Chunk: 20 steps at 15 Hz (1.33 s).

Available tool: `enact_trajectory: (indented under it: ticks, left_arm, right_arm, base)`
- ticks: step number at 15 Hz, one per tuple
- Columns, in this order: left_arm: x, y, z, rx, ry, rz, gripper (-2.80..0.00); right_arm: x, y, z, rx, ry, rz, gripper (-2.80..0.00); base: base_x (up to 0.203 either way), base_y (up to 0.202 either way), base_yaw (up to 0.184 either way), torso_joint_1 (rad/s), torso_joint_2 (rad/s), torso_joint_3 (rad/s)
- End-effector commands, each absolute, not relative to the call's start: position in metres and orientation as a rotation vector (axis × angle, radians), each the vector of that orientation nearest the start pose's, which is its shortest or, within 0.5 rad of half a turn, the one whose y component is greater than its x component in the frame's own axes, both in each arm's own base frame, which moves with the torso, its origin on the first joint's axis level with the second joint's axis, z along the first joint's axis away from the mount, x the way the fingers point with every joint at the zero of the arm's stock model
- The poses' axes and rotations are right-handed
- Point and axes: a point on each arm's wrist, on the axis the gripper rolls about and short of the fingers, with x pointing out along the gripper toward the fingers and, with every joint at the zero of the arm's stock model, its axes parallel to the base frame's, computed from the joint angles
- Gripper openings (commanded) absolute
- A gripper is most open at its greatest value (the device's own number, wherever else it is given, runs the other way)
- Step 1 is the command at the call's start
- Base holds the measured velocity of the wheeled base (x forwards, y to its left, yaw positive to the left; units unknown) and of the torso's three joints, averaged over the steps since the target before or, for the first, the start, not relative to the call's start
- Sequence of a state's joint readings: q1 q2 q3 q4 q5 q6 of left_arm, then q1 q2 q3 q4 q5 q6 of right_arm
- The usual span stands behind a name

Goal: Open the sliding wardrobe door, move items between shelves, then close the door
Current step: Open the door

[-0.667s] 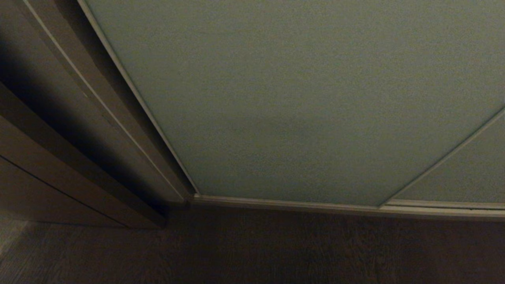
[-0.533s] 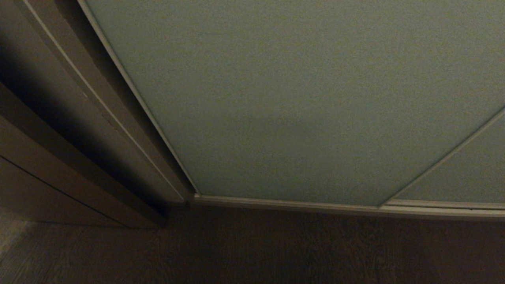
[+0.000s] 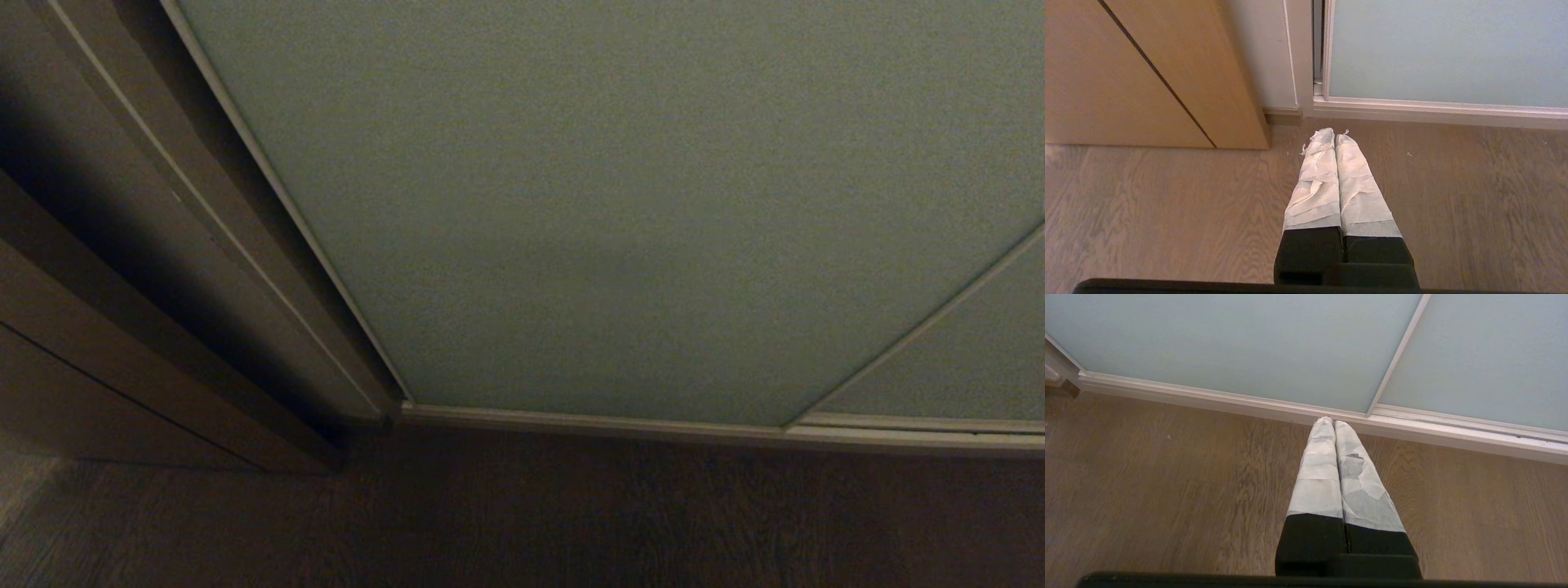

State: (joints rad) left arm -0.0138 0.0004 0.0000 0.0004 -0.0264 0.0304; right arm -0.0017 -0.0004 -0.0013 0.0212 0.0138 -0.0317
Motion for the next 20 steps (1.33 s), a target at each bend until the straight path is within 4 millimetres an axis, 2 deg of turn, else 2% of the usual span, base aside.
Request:
enact_trajectory:
  ticks: [1, 6, 7, 8, 11, 13, 16, 17, 20]
  left_arm:
    - [-0.023, 0.000, 0.075, 0.029, 0.000, -0.040, -2.80]
    - [-0.023, 0.000, 0.076, 0.036, -0.003, -0.037, -2.80]
    - [-0.025, 0.000, 0.083, 0.040, -0.025, -0.036, -2.80]
    - [-0.028, 0.000, 0.097, 0.043, -0.054, -0.035, -2.80]
    - [-0.033, 0.000, 0.167, 0.044, -0.162, -0.013, -2.80]
    - [-0.024, 0.002, 0.218, 0.034, -0.231, 0.043, -2.80]
    - [-0.003, 0.004, 0.288, 0.000, -0.438, 0.152, -2.80]
    - [0.004, 0.004, 0.303, -0.013, -0.488, 0.184, -2.80]
    - [0.032, 0.005, 0.328, -0.046, -0.547, 0.250, -2.80]
  right_arm:
    - [-0.023, 0.000, 0.074, -0.032, 0.018, 0.013, -2.80]
    - [-0.023, 0.000, 0.073, -0.031, 0.020, 0.013, -2.80]
    - [-0.023, 0.000, 0.074, -0.031, 0.020, 0.014, -2.80]
    - [-0.023, 0.000, 0.074, -0.032, 0.018, 0.013, -2.80]
    - [-0.023, 0.000, 0.074, -0.032, 0.018, 0.013, -2.80]
    - [-0.023, 0.000, 0.074, -0.032, 0.018, 0.013, -2.80]
    - [-0.023, 0.000, 0.074, -0.032, 0.018, 0.013, -2.80]
    - [-0.023, 0.000, 0.074, -0.031, 0.018, 0.014, -2.80]
    - [-0.023, 0.000, 0.074, -0.031, 0.018, 0.013, -2.80]
  base:
    - [0.000, 0.000, 0.000, 0.000, 0.00, 0.000]
    - [0.000, 0.000, 0.000, 0.000, 0.00, 0.000]
    - [0.000, 0.000, 0.000, 0.000, 0.00, 0.000]
    - [0.000, 0.000, 0.000, 0.000, 0.00, 0.000]
    - [0.000, 0.000, 0.000, 0.000, 0.00, 0.000]
    - [0.000, 0.000, 0.000, 0.000, 0.00, 0.000]
    - [0.000, 0.000, 0.000, 0.000, 0.00, 0.000]
    - [0.000, 0.000, 0.000, 0.000, 0.00, 0.000]
    - [0.000, 0.000, 0.000, 0.000, 0.00, 0.000]
